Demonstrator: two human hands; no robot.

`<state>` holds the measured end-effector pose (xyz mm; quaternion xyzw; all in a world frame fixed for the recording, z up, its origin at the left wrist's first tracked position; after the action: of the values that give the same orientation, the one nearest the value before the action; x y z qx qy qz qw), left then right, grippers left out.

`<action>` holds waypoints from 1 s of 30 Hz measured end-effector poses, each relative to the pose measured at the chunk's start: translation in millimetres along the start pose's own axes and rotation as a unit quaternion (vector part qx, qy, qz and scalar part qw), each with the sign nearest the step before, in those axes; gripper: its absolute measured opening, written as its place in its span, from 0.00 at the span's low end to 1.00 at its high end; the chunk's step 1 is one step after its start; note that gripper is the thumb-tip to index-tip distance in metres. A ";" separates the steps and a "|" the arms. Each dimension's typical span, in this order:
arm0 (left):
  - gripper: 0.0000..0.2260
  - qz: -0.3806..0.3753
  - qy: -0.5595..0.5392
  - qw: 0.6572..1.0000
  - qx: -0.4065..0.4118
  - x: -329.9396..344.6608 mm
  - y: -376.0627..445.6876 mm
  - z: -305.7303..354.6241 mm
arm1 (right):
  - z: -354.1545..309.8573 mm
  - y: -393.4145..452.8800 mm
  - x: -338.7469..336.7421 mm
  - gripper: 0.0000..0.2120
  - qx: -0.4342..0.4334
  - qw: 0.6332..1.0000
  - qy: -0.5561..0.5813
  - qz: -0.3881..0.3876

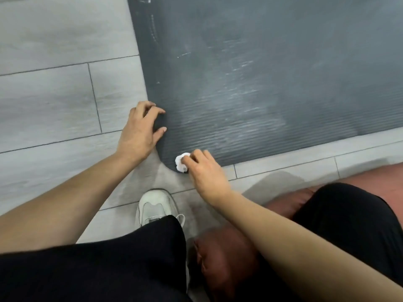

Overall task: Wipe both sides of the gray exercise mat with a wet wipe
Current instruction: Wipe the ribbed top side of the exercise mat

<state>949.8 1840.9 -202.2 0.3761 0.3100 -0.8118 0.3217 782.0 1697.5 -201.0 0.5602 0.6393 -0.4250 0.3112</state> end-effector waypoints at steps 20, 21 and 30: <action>0.15 0.093 0.029 0.994 -0.047 13.8 -41.1 -29.4 | 0.0 39.0 -4.1 0.07 -0.201 0.978 -0.012 -0.063; 0.15 0.091 0.028 0.994 -0.053 15.0 -37.5 -26.8 | 4.7 27.6 -1.9 0.08 -0.213 0.974 -0.019 -0.074; 0.17 0.080 0.008 0.994 -0.075 13.3 -29.4 -33.3 | 24.5 157.3 -43.9 0.05 -0.317 0.943 -0.104 -0.020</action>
<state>934.5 1879.6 -222.7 0.3812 0.3416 -0.7549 0.4100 942.2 1657.5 -204.1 0.3724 0.7161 -0.2626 0.5288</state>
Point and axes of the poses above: each hand's wrist, its own y-axis towards the middle knuckle, its own x-axis out of the palm, z = x × y, the point moved 1 cm from there along y, towards the middle knuckle, and after that the axes turned 6 degrees about -z, right-handed, at the moved point
